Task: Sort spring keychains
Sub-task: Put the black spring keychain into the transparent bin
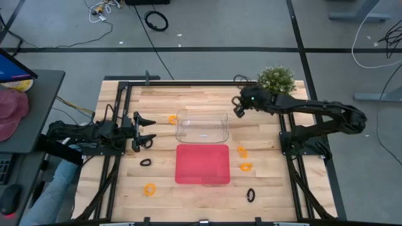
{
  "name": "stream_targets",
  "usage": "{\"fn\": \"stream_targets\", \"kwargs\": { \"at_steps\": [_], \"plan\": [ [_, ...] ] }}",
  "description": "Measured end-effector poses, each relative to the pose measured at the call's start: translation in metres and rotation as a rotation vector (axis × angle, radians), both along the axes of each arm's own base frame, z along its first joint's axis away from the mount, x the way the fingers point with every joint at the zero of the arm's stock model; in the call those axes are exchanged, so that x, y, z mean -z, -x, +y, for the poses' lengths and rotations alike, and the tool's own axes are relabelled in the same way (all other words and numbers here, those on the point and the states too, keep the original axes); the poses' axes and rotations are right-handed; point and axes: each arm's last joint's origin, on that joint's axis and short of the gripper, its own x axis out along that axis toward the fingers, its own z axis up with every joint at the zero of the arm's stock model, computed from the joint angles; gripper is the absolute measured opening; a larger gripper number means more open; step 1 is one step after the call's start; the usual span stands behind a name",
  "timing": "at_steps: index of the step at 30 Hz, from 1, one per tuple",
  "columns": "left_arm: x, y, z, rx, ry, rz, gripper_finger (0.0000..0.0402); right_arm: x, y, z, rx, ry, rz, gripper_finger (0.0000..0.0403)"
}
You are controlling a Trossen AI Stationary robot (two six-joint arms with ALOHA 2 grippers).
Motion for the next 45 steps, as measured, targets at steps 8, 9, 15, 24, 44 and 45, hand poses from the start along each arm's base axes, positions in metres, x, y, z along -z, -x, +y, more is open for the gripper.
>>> {"fn": "stream_targets", "kwargs": {
  "at_steps": [8,9,15,24,44,45],
  "plan": [
    [0.0,0.0,0.0,0.0,0.0,0.0,0.0321,-0.036,-0.022,-0.002,-0.169,0.094,-0.431,0.0005],
    [0.0,0.0,0.0,0.0,0.0,0.0,0.0321,-0.041,-0.025,0.0,-0.212,0.101,-0.492,0.0005],
    [0.0,0.0,0.0,0.0,0.0,0.0,0.0321,-0.055,-0.039,0.026,-0.439,0.093,-0.644,0.0005],
    [0.0,0.0,0.0,0.0,0.0,0.0,0.0321,-0.061,-0.044,0.045,-0.528,0.12,-0.685,0.0005],
    [0.0,0.0,0.0,0.0,0.0,0.0,0.0321,-0.052,-0.077,0.054,-0.607,-0.02,-0.486,0.0007],
    [0.0,0.0,0.0,0.0,0.0,0.0,0.0321,-0.052,-0.079,0.055,-0.604,-0.022,-0.463,0.0007]
  ]
}}
